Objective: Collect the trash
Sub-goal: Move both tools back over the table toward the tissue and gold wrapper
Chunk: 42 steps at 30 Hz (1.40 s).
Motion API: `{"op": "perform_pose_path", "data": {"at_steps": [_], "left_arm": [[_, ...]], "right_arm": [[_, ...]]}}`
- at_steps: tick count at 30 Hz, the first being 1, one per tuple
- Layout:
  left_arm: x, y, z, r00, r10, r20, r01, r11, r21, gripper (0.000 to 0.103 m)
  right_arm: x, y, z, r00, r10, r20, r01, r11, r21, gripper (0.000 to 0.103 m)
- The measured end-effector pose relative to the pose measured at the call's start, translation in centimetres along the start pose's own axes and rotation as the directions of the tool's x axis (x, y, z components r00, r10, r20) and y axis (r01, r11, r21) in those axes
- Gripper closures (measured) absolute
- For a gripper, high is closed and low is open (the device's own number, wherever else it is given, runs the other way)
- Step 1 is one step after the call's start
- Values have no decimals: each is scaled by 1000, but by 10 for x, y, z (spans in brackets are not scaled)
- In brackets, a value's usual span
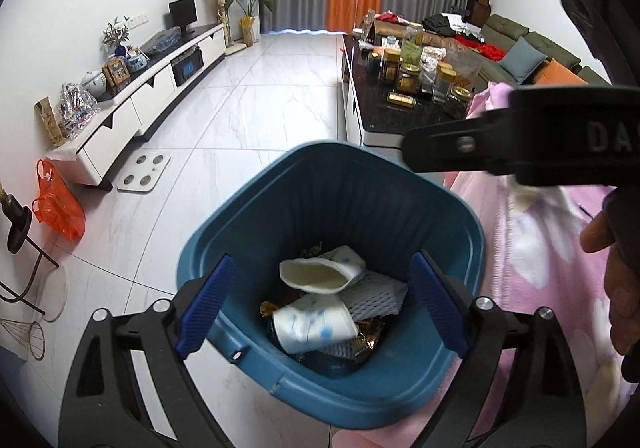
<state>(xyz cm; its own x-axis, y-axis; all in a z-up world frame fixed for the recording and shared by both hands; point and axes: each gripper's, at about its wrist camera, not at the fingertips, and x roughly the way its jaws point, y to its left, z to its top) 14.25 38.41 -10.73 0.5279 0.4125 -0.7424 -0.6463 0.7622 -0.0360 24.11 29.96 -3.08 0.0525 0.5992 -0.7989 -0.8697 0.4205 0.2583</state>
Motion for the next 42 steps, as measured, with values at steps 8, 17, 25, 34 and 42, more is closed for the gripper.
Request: {"op": "perform_pose_path", "data": {"at_steps": [8,17,25,34,42], "left_arm": [[-44,-3,1,998,2,64,-1,1000,-15,7],[-105,-29,-10,990,-32,134,33,999,-2,6],[-157,-75,-21,973,-117,197,108,993,53,6],[-209,-128,-42,931,-241,276,205,967,151,6],[-239,-176,-59,889,-349,297,287,929,232,6]], "right_arm": [[-64,-7,-19,989,-51,138,52,999,-2,10],[-140,-27,-66,950,-146,275,137,989,50,7],[-196,-49,-126,904,-246,350,216,969,124,7],[-250,-66,-195,831,-385,402,318,921,226,7],[-292,-72,-260,736,-510,446,406,859,312,7]]}}
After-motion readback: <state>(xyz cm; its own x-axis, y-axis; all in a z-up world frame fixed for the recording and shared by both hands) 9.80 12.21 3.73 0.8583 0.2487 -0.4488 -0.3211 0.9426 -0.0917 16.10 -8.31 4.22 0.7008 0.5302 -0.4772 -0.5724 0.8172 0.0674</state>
